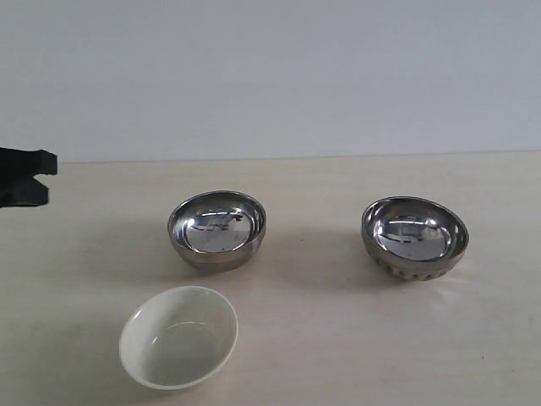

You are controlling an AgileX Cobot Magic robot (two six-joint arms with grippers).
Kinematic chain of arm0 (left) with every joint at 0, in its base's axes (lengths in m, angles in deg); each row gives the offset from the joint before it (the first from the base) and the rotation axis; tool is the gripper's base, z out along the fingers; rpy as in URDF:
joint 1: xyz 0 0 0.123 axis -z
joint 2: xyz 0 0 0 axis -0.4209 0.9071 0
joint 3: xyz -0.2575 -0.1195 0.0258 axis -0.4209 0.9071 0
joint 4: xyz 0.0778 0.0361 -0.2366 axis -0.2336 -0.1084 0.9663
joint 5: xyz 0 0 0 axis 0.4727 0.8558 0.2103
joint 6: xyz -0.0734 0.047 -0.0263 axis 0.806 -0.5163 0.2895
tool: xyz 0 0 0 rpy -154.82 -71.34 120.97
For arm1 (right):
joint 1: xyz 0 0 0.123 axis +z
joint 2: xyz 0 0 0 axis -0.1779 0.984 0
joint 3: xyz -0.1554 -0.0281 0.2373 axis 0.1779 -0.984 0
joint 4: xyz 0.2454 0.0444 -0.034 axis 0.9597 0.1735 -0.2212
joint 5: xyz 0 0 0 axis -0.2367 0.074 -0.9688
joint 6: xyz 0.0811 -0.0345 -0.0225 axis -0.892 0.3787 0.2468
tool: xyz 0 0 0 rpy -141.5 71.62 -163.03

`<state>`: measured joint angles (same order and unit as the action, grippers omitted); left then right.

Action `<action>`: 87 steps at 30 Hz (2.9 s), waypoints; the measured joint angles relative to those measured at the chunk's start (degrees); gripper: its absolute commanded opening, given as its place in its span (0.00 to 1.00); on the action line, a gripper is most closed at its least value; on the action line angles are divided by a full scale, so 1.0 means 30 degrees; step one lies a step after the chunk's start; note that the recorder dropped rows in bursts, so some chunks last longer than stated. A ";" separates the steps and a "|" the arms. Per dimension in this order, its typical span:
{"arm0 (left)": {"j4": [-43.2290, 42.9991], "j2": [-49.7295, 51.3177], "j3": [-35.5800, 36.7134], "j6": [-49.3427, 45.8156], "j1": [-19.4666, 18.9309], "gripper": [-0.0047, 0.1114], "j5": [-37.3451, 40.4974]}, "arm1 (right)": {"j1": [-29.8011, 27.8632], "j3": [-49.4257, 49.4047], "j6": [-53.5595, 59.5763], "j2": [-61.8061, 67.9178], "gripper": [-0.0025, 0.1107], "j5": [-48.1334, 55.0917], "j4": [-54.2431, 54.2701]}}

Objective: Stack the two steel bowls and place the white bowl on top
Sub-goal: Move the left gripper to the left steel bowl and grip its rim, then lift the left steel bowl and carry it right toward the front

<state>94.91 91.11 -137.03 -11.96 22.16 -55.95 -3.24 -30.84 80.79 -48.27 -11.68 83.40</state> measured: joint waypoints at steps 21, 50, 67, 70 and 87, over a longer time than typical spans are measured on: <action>0.3777 0.6738 -0.5267 -0.5238 0.2927 0.83 0.2344 | 0.0000 0.0000 0.0000 0.0000 0.02 0.0000 0.0000; 0.4577 1.2350 -0.8076 -0.4305 0.5655 0.74 -0.1733 | 0.0000 0.0000 0.0000 0.0000 0.02 0.0000 0.0000; 0.6799 1.2230 -0.8217 -0.4249 0.5723 0.07 -0.0792 | 0.0000 0.0000 0.0000 0.0000 0.02 0.0000 0.0000; 0.6799 1.1505 -0.8179 -0.4261 0.5723 0.07 -0.0761 | 0.0000 0.0000 0.0000 0.0000 0.02 0.0000 0.0000; 0.6037 0.7677 -0.8148 -0.4293 0.6853 0.07 0.2157 | 0.0000 0.0000 0.0000 0.0000 0.02 0.0000 0.0000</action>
<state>113.02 114.14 -161.47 -24.84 42.72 -49.48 -3.24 -30.84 80.79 -48.27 -11.68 83.40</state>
